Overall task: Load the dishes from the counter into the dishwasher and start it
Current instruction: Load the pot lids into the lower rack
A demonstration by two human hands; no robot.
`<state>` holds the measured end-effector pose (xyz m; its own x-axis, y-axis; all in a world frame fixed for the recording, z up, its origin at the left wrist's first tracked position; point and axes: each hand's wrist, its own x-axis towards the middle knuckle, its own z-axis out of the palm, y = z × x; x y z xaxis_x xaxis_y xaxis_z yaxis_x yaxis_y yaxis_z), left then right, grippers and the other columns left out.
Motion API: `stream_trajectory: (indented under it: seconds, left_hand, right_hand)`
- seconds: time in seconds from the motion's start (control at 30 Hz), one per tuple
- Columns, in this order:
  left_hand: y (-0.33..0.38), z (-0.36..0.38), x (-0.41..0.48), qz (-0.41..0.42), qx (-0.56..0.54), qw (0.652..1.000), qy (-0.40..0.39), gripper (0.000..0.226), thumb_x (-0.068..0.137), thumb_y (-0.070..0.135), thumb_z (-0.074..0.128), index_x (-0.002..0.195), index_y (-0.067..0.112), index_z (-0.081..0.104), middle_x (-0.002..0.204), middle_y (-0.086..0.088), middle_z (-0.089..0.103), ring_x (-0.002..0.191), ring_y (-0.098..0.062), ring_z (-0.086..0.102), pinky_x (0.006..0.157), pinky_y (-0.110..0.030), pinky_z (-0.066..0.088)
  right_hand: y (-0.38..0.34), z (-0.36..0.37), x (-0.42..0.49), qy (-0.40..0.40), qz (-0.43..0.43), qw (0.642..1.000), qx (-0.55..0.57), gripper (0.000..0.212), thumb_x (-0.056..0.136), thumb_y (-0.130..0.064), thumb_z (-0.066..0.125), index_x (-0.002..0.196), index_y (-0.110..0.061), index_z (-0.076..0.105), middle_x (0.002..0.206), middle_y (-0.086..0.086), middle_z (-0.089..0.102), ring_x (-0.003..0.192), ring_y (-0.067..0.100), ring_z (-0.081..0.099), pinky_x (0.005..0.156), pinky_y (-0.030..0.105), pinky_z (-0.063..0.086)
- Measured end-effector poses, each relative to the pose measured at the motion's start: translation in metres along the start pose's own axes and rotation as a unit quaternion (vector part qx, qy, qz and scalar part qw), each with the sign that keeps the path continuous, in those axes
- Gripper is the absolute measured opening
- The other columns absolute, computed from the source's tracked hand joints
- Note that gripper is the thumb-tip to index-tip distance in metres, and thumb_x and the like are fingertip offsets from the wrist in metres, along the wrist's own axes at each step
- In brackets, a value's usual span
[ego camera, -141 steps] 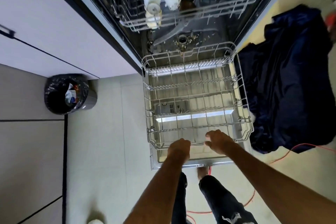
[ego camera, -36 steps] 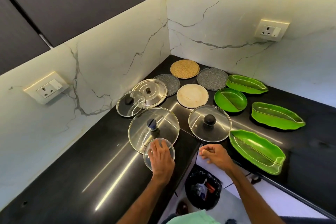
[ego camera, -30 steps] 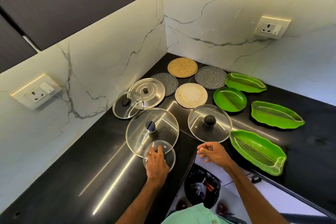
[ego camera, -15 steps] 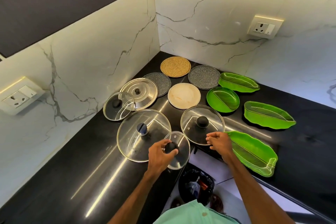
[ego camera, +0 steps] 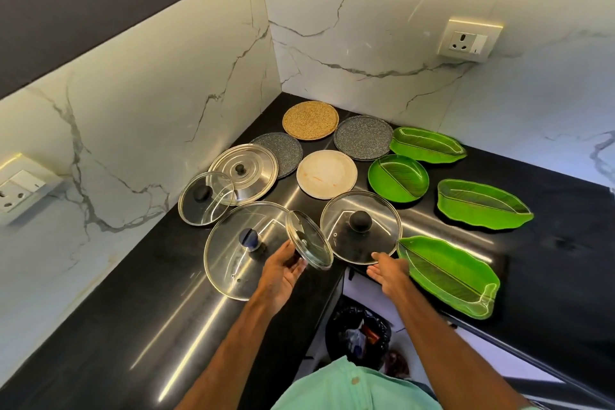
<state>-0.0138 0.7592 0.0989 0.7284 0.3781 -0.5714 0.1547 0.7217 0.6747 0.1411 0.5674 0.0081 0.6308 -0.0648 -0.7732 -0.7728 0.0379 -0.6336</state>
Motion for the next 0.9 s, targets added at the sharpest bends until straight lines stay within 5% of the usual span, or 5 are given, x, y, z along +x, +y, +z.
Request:
stream_trajectory:
  seconds: [0.17, 0.33, 0.53, 0.7, 0.9]
  left_hand:
    - [0.004, 0.012, -0.007, -0.014, -0.059, 0.998, 0.005, 0.019, 0.092, 0.001, 0.052, 0.103, 0.003, 0.068, 0.097, -0.011, 0.073, 0.091, -0.021, 0.068, 0.093, -0.035, 0.054]
    - [0.006, 0.015, -0.008, -0.033, -0.119, 0.992, 0.010, 0.028, 0.085, 0.004, 0.055, 0.110, -0.002, 0.067, 0.112, -0.020, 0.071, 0.100, -0.029, 0.067, 0.082, -0.034, 0.060]
    - [0.002, 0.007, -0.005, -0.020, -0.117, 0.993, -0.017, 0.030, 0.105, 0.022, 0.047, 0.116, 0.005, 0.069, 0.119, -0.020, 0.066, 0.104, -0.034, 0.065, 0.078, -0.045, 0.059]
    - [0.006, 0.013, -0.016, -0.059, -0.139, 0.988, -0.038, 0.079, 0.081, 0.057, 0.059, 0.142, 0.007, 0.053, 0.145, -0.023, 0.053, 0.139, -0.043, 0.043, 0.112, -0.059, 0.035]
    - [0.018, 0.014, -0.019, -0.115, -0.202, 0.969, -0.077, 0.090, 0.087, 0.072, 0.051, 0.149, 0.007, 0.044, 0.150, -0.025, 0.046, 0.139, -0.045, 0.042, 0.116, -0.060, 0.029]
  right_hand:
    - [0.001, 0.004, -0.002, -0.024, 0.044, 0.997, 0.062, 0.022, 0.092, -0.003, 0.069, 0.110, 0.003, 0.058, 0.102, 0.022, 0.060, 0.085, 0.029, 0.061, 0.086, 0.042, 0.054]
    - [-0.001, 0.007, -0.003, -0.048, 0.071, 0.993, 0.081, 0.018, 0.095, -0.014, 0.068, 0.105, -0.002, 0.058, 0.078, 0.009, 0.050, 0.067, 0.017, 0.048, 0.072, 0.033, 0.053]
    - [0.002, 0.015, -0.016, -0.072, -0.009, 0.993, 0.094, 0.009, 0.098, -0.010, 0.063, 0.098, -0.001, 0.061, 0.085, 0.014, 0.059, 0.072, 0.020, 0.057, 0.073, 0.035, 0.056]
    - [-0.008, 0.021, -0.031, -0.148, -0.055, 0.978, 0.139, 0.014, 0.095, 0.001, 0.063, 0.108, 0.004, 0.059, 0.115, 0.028, 0.067, 0.105, 0.038, 0.068, 0.097, 0.049, 0.053]
    - [-0.033, 0.022, -0.051, -0.145, -0.163, 0.966, 0.141, 0.040, 0.076, -0.003, 0.084, 0.105, -0.001, 0.056, 0.111, 0.030, 0.070, 0.096, 0.039, 0.074, 0.089, 0.052, 0.059]
